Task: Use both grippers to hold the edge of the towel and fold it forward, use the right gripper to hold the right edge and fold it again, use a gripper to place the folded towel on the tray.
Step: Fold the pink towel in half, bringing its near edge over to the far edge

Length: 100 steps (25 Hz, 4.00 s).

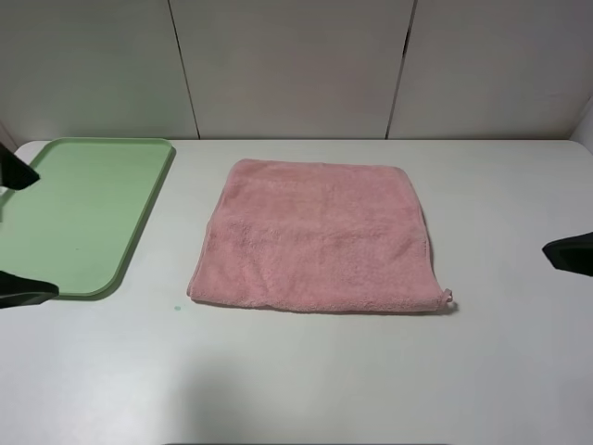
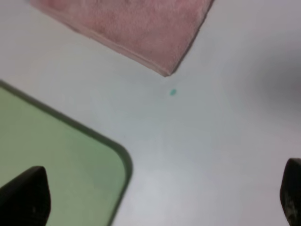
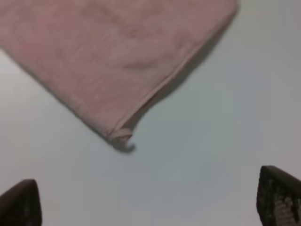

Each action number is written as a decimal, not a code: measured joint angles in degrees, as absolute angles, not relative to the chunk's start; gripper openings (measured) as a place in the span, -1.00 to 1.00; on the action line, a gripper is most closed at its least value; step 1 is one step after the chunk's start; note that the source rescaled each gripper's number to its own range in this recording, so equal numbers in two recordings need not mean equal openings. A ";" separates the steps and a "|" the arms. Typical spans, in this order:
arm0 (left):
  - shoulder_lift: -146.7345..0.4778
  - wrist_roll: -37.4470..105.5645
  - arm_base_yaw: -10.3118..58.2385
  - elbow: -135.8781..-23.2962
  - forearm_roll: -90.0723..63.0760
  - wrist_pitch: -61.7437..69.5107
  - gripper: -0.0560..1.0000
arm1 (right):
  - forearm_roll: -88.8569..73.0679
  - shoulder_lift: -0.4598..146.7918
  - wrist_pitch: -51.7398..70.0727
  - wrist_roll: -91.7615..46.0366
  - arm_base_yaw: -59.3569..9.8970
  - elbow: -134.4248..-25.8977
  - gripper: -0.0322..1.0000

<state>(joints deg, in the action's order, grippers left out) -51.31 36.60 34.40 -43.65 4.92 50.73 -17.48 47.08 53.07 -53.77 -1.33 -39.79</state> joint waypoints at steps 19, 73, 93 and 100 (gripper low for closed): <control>-78.45 56.09 35.22 -43.70 6.23 27.05 0.97 | -18.53 62.35 45.21 -73.41 -1.33 -39.81 1.00; -106.74 76.94 35.22 -44.01 7.06 9.86 0.84 | -19.83 78.05 34.66 -74.33 -1.33 -39.81 1.00; -106.79 76.94 35.22 -44.05 8.10 9.48 0.81 | -30.92 78.86 33.31 -93.44 -7.22 -39.85 1.00; -106.79 76.94 35.22 -44.05 8.10 9.54 0.81 | -31.69 86.01 29.28 -94.86 -14.10 -39.85 1.00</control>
